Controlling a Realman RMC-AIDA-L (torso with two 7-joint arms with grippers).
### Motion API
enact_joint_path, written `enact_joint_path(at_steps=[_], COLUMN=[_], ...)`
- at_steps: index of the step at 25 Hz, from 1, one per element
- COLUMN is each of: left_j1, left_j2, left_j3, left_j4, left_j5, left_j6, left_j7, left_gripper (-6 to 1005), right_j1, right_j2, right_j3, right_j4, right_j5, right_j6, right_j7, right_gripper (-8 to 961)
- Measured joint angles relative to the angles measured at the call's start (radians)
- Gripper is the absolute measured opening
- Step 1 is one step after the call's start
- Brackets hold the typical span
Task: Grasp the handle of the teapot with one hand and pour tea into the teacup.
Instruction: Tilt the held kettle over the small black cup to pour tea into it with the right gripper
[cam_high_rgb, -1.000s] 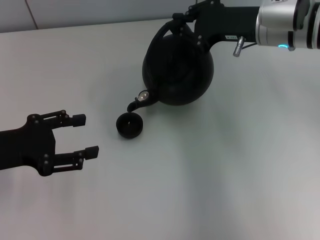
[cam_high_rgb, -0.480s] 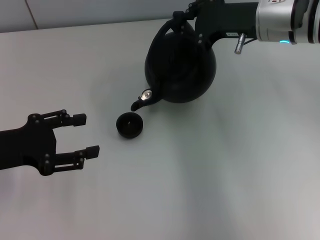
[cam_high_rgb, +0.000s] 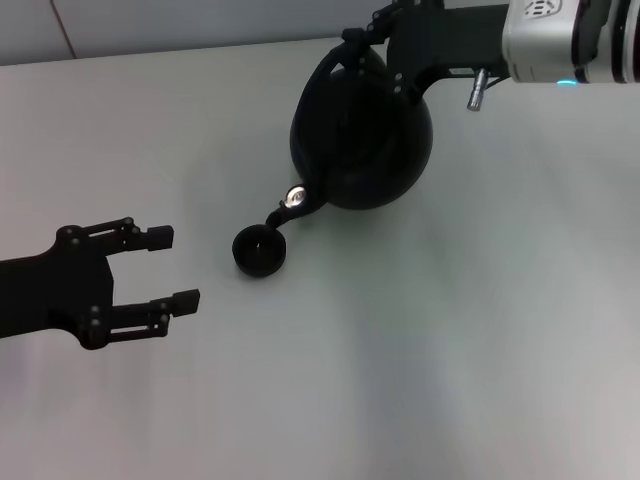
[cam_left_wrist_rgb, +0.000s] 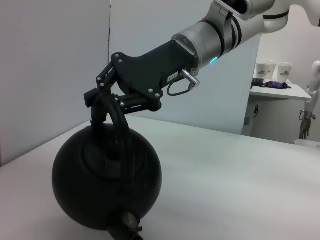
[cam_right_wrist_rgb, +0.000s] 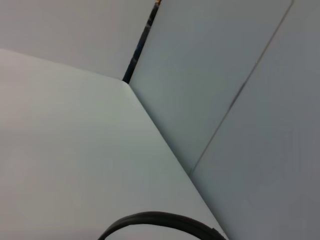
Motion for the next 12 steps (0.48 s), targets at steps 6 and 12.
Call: enact_joint_path(at_steps=[6,12], left_j1=[0.002,0.002], left_j2=[-0.001,-0.001], left_j3=[0.000,0.000], left_j4=[-0.001,-0.001], left_j5=[-0.001,-0.001], left_j6=[-0.002,-0.002], left_j7=[0.001,0.002], left_gripper=[778,778], right_j1=[0.000,-0.005], right_j2=[0.000,0.000], right_j3=[-0.022,-0.025], right_j4=[-0.021,-0.040], right_j5=[-0.023,-0.025], right_j6=[0.006,0.006], right_j7=[0.000,-0.002], right_gripper=[146,144])
